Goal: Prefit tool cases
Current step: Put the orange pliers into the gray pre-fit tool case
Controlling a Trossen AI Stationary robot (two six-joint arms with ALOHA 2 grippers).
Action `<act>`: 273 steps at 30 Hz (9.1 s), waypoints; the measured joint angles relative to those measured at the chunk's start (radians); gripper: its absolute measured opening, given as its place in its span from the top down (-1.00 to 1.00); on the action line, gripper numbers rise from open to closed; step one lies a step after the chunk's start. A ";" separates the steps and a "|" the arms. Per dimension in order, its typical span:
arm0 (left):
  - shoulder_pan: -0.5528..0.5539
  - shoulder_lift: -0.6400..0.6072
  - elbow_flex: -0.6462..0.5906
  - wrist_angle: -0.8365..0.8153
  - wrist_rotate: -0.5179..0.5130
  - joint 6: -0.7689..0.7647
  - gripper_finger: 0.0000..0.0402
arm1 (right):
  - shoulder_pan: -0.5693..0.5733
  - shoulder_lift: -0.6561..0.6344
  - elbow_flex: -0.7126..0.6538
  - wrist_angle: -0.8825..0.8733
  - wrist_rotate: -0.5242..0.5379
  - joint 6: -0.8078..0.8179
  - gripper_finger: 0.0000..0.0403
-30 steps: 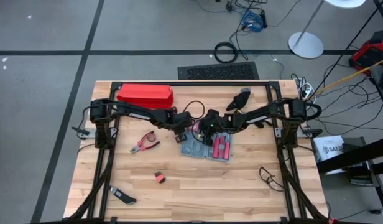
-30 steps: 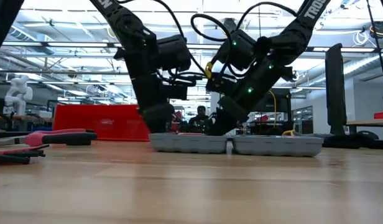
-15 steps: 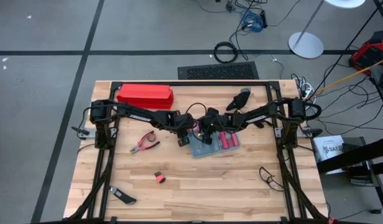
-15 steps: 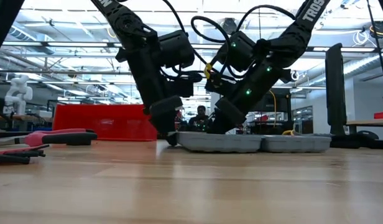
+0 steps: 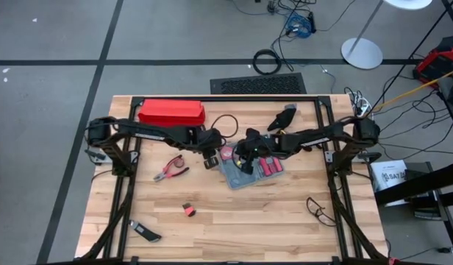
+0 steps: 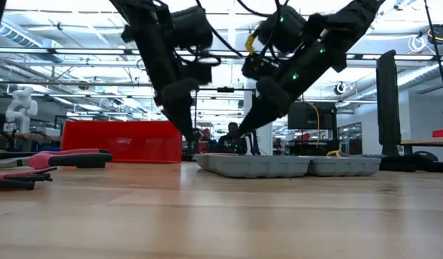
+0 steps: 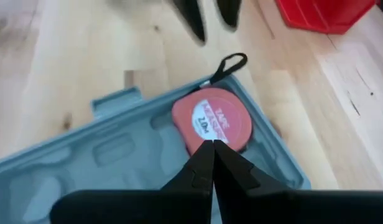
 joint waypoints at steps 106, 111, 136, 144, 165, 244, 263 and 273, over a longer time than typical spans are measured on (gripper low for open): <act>-0.452 -0.149 -0.040 -0.555 -0.009 0.006 0.80 | -0.046 -0.234 -0.012 -0.310 -0.032 -0.024 0.38; -0.446 -0.141 0.059 -0.548 -0.078 0.200 0.81 | -0.048 -0.249 -0.013 -0.363 -0.032 -0.011 0.38; -0.137 0.305 0.392 -0.111 -0.028 1.610 0.81 | 0.010 -0.852 -0.013 -0.827 0.156 0.237 0.38; -0.141 0.391 0.533 -0.246 0.077 1.665 0.81 | 0.011 -0.795 -0.061 -0.779 0.155 0.237 0.38; -0.153 0.470 0.553 -0.187 0.143 1.577 0.75 | 0.011 -0.786 -0.248 -0.631 0.150 0.325 0.38; -0.027 0.414 0.526 -0.424 0.211 0.791 0.99 | 0.145 -0.078 -0.246 0.169 0.123 0.135 1.00; -0.051 0.415 0.558 -0.274 0.212 0.789 0.99 | 0.113 -0.297 -0.248 -0.311 0.334 0.214 1.00; -0.019 0.414 0.518 -0.225 0.212 0.737 0.99 | 0.085 -0.223 -0.290 -0.307 0.255 0.315 1.00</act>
